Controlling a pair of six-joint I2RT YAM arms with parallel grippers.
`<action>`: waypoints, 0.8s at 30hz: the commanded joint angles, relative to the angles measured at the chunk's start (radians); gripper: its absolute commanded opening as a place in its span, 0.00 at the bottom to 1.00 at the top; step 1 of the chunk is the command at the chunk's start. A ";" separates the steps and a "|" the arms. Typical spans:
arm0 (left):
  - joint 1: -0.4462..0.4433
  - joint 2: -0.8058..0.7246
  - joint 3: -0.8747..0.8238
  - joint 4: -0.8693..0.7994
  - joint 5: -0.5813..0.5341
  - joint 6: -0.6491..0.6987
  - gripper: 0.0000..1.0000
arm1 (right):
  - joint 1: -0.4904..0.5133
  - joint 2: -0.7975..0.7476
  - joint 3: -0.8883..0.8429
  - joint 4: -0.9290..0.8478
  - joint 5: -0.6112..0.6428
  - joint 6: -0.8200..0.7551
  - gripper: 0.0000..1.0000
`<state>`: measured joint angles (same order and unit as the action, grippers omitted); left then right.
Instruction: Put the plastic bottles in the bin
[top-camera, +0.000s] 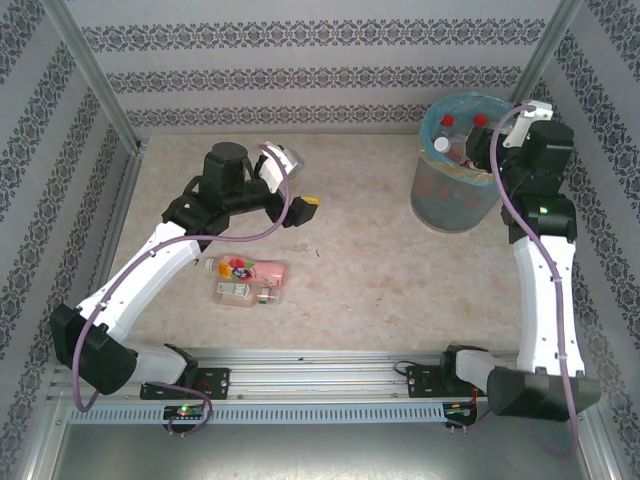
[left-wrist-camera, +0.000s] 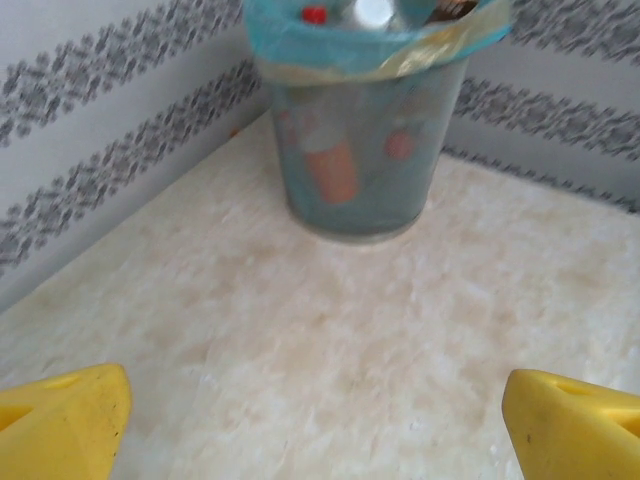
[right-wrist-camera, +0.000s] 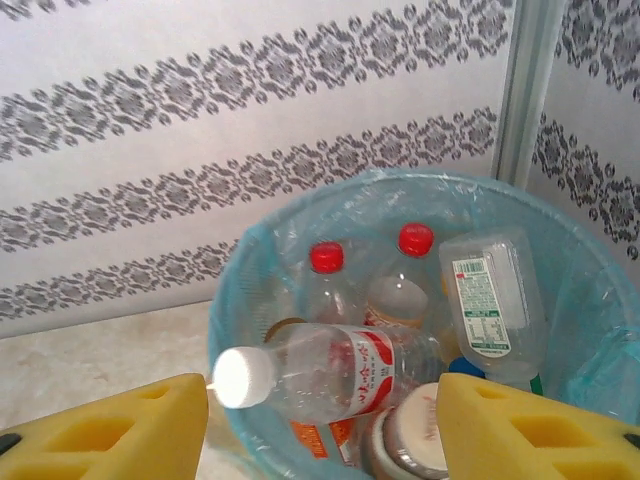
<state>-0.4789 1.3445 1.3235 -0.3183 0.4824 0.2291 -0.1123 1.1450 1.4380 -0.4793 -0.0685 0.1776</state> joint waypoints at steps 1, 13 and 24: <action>-0.009 -0.014 0.068 -0.199 -0.188 -0.016 0.93 | 0.041 -0.058 -0.008 -0.016 0.021 -0.007 0.60; 0.026 0.065 0.089 -0.515 -0.434 -0.361 0.84 | 0.014 0.148 0.051 -0.166 -0.023 0.030 0.25; 0.304 -0.067 -0.148 -0.569 -0.250 -0.629 0.88 | 0.198 0.041 -0.024 -0.049 0.023 -0.014 0.39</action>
<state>-0.2195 1.3300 1.2476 -0.8551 0.1452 -0.2687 0.0391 1.2343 1.4242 -0.5728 -0.0753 0.1955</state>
